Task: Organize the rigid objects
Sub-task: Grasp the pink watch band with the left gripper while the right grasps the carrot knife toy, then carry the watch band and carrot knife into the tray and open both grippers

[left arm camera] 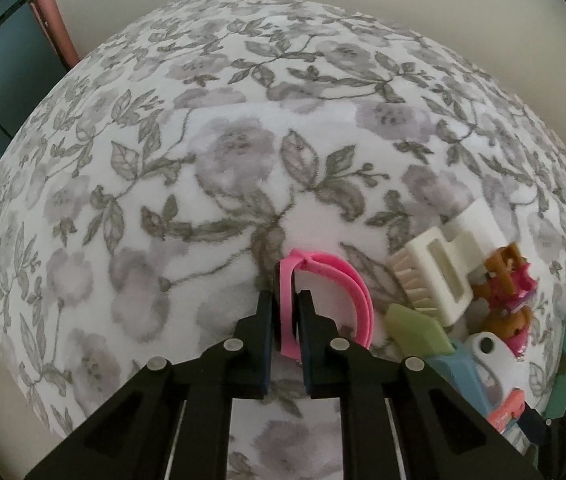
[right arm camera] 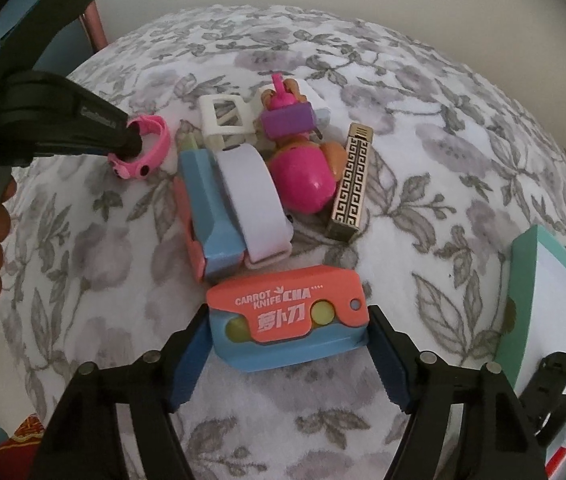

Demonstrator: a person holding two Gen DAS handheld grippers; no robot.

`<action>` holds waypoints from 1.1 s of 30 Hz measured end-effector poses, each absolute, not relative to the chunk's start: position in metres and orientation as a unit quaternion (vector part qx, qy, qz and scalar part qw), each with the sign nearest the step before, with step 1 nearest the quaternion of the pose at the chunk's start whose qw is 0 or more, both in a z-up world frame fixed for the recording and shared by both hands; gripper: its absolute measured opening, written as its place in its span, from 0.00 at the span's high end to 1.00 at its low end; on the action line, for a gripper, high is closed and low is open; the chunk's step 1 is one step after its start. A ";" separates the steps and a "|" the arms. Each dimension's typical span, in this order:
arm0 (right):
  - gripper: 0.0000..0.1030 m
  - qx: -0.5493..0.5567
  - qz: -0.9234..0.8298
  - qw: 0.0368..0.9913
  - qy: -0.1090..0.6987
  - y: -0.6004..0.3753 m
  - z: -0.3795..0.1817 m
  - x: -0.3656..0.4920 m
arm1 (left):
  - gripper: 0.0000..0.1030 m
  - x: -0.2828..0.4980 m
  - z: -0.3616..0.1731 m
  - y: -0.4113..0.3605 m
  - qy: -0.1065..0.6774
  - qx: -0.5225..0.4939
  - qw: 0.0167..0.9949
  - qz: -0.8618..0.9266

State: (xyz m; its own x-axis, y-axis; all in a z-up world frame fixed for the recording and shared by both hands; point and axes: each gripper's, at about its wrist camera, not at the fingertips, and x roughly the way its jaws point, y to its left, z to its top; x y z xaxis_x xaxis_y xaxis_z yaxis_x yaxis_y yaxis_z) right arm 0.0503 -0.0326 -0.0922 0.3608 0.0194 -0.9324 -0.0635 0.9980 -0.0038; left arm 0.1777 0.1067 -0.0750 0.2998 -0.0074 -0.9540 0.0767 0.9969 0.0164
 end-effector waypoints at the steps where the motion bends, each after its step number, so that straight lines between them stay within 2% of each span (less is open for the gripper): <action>1: 0.26 -0.020 0.025 0.824 0.566 -0.034 -0.092 0.049 | 0.88 0.176 -0.072 0.104 0.589 0.032 0.807 -0.027; 21: 0.27 0.027 0.006 0.857 0.515 -0.099 -0.029 0.014 | 0.88 0.136 0.033 0.043 0.494 0.050 0.866 -0.067; 33: 0.27 0.081 -0.060 0.879 0.466 -0.188 0.016 -0.022 | 0.88 0.100 0.046 -0.034 0.480 0.079 0.865 -0.126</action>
State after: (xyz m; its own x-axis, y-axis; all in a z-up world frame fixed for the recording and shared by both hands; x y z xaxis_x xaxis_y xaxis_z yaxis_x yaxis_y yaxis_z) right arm -0.0222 -0.1883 0.0157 0.5591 -0.0292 -0.8286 0.1808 0.9796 0.0875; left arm 0.0999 -0.0342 0.0457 0.5082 -0.1427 -0.8493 0.2939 0.9557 0.0153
